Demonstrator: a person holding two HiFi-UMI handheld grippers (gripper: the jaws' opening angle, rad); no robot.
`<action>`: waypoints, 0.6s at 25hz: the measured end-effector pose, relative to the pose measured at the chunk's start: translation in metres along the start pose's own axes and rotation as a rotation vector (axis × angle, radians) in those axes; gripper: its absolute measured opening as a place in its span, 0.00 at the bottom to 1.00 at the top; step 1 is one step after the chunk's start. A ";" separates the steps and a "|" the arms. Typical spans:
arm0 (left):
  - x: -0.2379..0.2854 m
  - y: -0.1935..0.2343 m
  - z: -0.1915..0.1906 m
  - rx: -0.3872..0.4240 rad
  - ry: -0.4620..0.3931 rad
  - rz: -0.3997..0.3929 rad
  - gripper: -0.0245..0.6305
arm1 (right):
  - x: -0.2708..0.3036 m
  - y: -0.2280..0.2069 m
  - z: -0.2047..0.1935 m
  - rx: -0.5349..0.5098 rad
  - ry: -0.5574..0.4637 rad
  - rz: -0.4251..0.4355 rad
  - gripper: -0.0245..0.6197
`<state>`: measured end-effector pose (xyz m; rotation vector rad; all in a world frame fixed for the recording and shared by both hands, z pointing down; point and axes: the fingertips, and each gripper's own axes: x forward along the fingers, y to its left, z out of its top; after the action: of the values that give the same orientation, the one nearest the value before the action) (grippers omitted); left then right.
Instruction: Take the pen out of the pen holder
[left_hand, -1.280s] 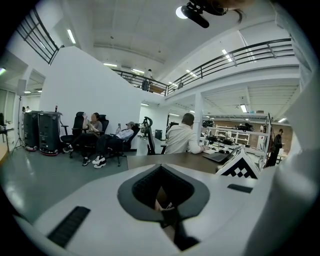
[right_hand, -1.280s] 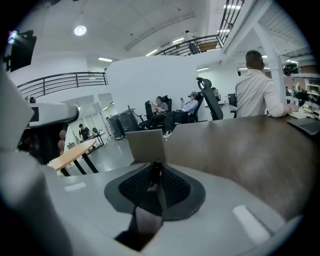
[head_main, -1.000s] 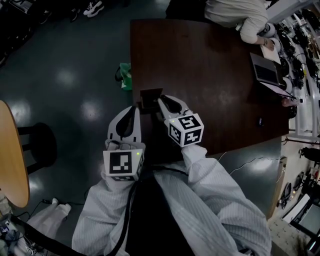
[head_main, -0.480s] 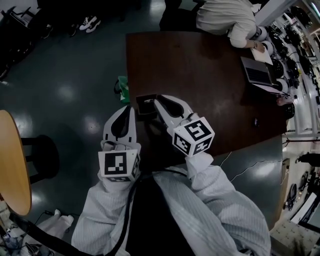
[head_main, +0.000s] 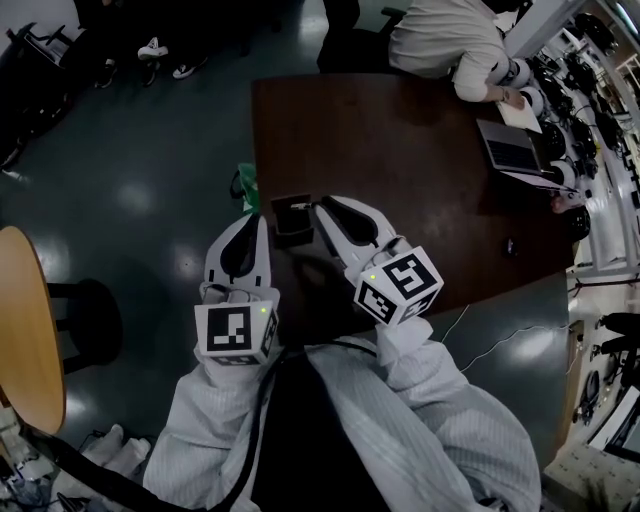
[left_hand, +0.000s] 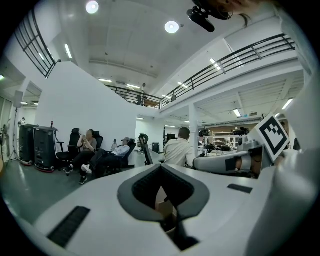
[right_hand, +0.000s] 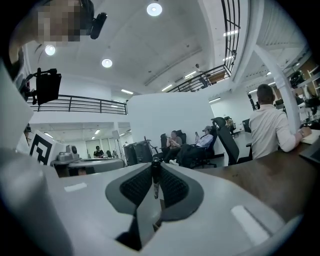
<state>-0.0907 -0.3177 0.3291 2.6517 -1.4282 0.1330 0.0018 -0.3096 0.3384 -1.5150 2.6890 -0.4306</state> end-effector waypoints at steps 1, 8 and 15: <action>0.000 -0.001 0.000 0.001 -0.001 0.000 0.04 | -0.001 0.000 0.000 0.002 0.000 0.002 0.11; -0.002 -0.005 0.003 0.010 -0.006 0.005 0.04 | -0.006 -0.003 -0.004 0.015 0.003 0.009 0.11; -0.005 -0.011 0.004 0.014 -0.002 0.002 0.04 | -0.009 0.001 -0.005 0.006 0.009 0.021 0.11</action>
<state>-0.0841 -0.3077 0.3240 2.6622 -1.4350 0.1410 0.0054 -0.3005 0.3416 -1.4862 2.7054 -0.4451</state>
